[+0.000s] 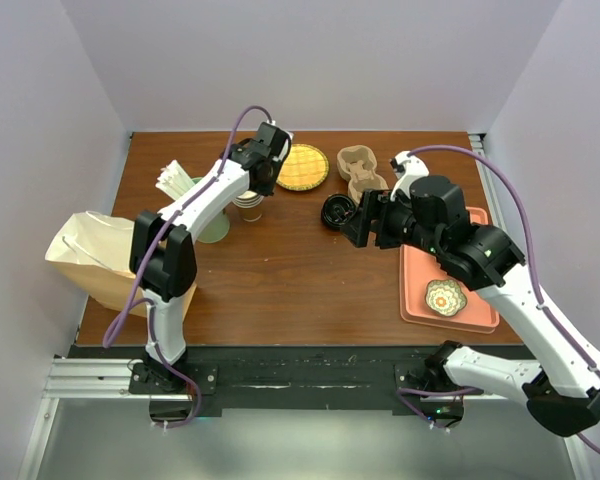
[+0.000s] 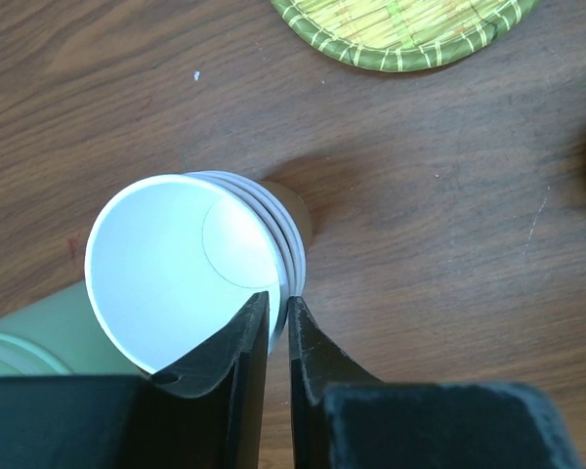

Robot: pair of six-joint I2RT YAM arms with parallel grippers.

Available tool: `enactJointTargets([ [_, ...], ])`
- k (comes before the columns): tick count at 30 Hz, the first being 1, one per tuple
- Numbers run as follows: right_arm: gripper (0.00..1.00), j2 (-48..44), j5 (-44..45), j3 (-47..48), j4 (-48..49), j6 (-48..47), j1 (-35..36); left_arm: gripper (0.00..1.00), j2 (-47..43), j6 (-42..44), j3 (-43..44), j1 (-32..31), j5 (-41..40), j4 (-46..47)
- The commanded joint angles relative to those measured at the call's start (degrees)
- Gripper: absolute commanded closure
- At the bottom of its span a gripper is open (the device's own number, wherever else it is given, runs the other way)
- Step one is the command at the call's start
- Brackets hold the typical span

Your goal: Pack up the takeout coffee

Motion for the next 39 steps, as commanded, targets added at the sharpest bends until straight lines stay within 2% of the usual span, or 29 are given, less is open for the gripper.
enactJointTargets([
  [1, 0.24, 0.6, -1.1, 2.4, 2.1, -0.7, -0.2, 0.84, 0.6, 1.8, 0.8, 0.7, 1.0, 1.8],
  [4, 0.24, 0.7, -1.2, 2.5, 2.3, -0.5, -0.2, 0.87, 0.8, 1.8, 0.8, 0.9, 1.2, 1.7],
  [8, 0.23, 0.5, -1.2, 2.2, 2.3, -0.4, -0.1, 1.00, 0.7, 2.1, 1.4, 0.9, 1.1, 1.6],
  [18, 0.23, 1.3, -1.2, 2.2, 2.9, -0.2, -0.2, 1.00, 0.9, 1.6, 6.7, 0.1, -2.8, -2.7],
  [23, 0.23, 1.9, -1.2, 2.4, 3.4, 0.0, -0.2, 1.00, 0.8, 2.0, 6.3, -1.1, -6.4, -3.0],
  [31, 0.23, 2.5, -2.1, 2.2, 3.5, -0.1, -0.1, 1.00, 2.5, 2.2, 5.5, -6.9, -13.9, -3.7],
  [35, 0.23, 3.7, 0.1, 1.7, 3.3, 1.4, -0.1, 1.00, 3.4, -0.3, 8.3, -7.6, -11.7, -6.2],
  [39, 0.23, 5.2, 6.2, -0.5, 5.4, 8.3, -0.2, 1.00, 3.1, -5.9, 6.8, -7.3, -10.4, -8.5],
])
